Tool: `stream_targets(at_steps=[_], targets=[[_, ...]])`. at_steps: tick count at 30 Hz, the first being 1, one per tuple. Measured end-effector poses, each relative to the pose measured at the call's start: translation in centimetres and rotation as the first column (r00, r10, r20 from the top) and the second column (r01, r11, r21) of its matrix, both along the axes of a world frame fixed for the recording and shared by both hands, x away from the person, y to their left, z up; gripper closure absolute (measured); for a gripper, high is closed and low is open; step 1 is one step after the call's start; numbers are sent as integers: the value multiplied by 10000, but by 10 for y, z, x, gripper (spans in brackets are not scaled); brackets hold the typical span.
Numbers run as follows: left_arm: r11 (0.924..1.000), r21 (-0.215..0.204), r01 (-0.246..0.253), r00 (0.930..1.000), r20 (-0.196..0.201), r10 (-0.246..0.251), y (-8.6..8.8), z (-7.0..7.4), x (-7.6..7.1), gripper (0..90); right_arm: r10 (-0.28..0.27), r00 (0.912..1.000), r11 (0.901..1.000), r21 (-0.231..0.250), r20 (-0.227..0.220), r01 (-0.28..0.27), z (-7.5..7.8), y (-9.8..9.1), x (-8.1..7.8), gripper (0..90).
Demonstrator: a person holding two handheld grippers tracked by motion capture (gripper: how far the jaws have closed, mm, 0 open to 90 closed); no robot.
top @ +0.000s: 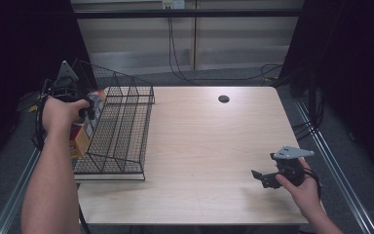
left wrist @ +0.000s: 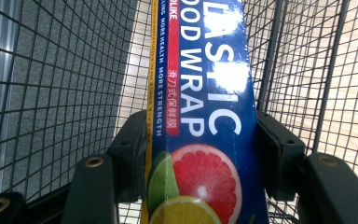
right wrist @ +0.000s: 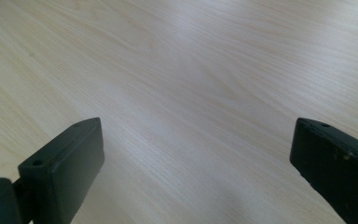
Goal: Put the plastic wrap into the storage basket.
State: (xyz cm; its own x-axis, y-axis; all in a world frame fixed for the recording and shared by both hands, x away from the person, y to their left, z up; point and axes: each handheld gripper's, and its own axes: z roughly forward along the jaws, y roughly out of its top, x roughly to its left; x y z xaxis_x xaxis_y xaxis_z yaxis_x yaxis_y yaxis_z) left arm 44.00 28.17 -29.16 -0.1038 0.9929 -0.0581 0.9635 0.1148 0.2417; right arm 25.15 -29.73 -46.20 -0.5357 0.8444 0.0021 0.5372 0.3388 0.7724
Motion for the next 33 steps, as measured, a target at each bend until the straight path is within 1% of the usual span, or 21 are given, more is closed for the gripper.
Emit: stream_targets(at_steps=[2, 3, 5, 6, 7, 8, 9, 10, 12, 13, 14, 15, 17, 18, 19, 22, 23, 25, 26, 27, 33], targets=[[9998, 110, 161, 9998, -154, -159, 1, -1, 2, 430, -11, 10000, 10000, 16, -35, 12, 0, 0, 0, 27], [10000, 80, -23, 9999, -165, 24, 1, -4, 3, 427, -15, 10000, 10000, 9, -26, 15, 0, 0, 0, 27], [9999, 101, -27, 9993, -375, 30, 2, -5, 5, 419, 23, 10000, 10000, -2, -62, -23, 0, 0, 0, 27], [9999, 79, -101, 9993, -366, 103, 3, -5, 5, 414, -4, 10000, 10000, 15, -77, 4, 0, 0, 0, 27], [9998, 11, -219, 9998, 7, 219, 3, -3, 5, 403, 34, 10000, 10000, -8, -20, -34, 0, 0, 0, 28], [9999, 79, -153, 9986, 499, 149, 3, 2, 5, 386, 78, 10000, 10000, 4, -41, -78, 0, 1, 0, 28], [9999, -89, -116, 9972, 733, 122, 4, 5, 4, 384, 75, 10000, 10000, -3, -19, -75, 0, 1, 0, 27], [9995, -305, -39, 9980, 625, 58, 3, 8, 4, 371, 67, 10000, 10000, -14, 2, -67, 0, 1, 0, 27], [9993, -334, -177, 9971, 731, 201, 0, 11, 3, 350, 48, 10000, 10000, 8, -34, -48, 0, 0, 0, 28], [9993, -369, -25, 9971, 759, 53, 0, 13, 2, 342, 53, 10000, 10000, 3, -38, -53, 0, 0, 0, 27], [9988, -475, -131, 9965, 815, 170, -1, 14, 2, 331, 19, 10000, 10000, 13, -48, -19, 0, 0, 0, 28], [9991, -429, -42, 9966, 818, 77, -2, 15, 1, 321, 49, 10000, 10000, -16, 13, -49, 0, 0, 0, 28], [9989, -468, 89, 9960, 888, -47, -4, 16, 0, 320, 107, 9999, 9999, 39, -64, -107, 1, 0, -1, 28], [9985, -550, -38, 9960, 886, 87, -6, 16, -1, 319, 56, 10000, 10000, 13, -37, -56, 1, 0, -1, 27], [9986, -529, 80, 9959, 909, -31, -7, 16, -1, 313, 47, 10000, 10000, 20, -32, -47, 1, 0, -1, 28], [9962, -839, 213, 9945, 1044, -125, -11, 17, -3, 286, 86, 10000, 10000, 7, -7, -86, 1, 0, -1, 28], [9965, -819, 193, 9936, 1130, -100, -14, 18, -4, 279, 75, 10000, 10000, -32, 33, -75, 1, 1, -1, 27], [9950, -918, 392, 9921, 1222, -278, -17, 19, -5, 271, 78, 10000, 10000, -46, 11, -78, 1, 1, -1, 28], [9945, -989, 347, 9922, 1228, -225, -19, 20, -6, 259, 119, 9999, 9999, -17, -3, -119, 1, 1, -1, 28], [9938, -988, 518, 9916, 1229, -395, -20, 20, -6, 251, 111, 9999, 9999, -25, 22, -111, 1, 1, -1, 27], [9891, -1222, 820, 9877, 1428, -642, -31, 23, -11, 238, 125, 9999, 9999, -53, 26, -125, 2, 2, -2, 27]])
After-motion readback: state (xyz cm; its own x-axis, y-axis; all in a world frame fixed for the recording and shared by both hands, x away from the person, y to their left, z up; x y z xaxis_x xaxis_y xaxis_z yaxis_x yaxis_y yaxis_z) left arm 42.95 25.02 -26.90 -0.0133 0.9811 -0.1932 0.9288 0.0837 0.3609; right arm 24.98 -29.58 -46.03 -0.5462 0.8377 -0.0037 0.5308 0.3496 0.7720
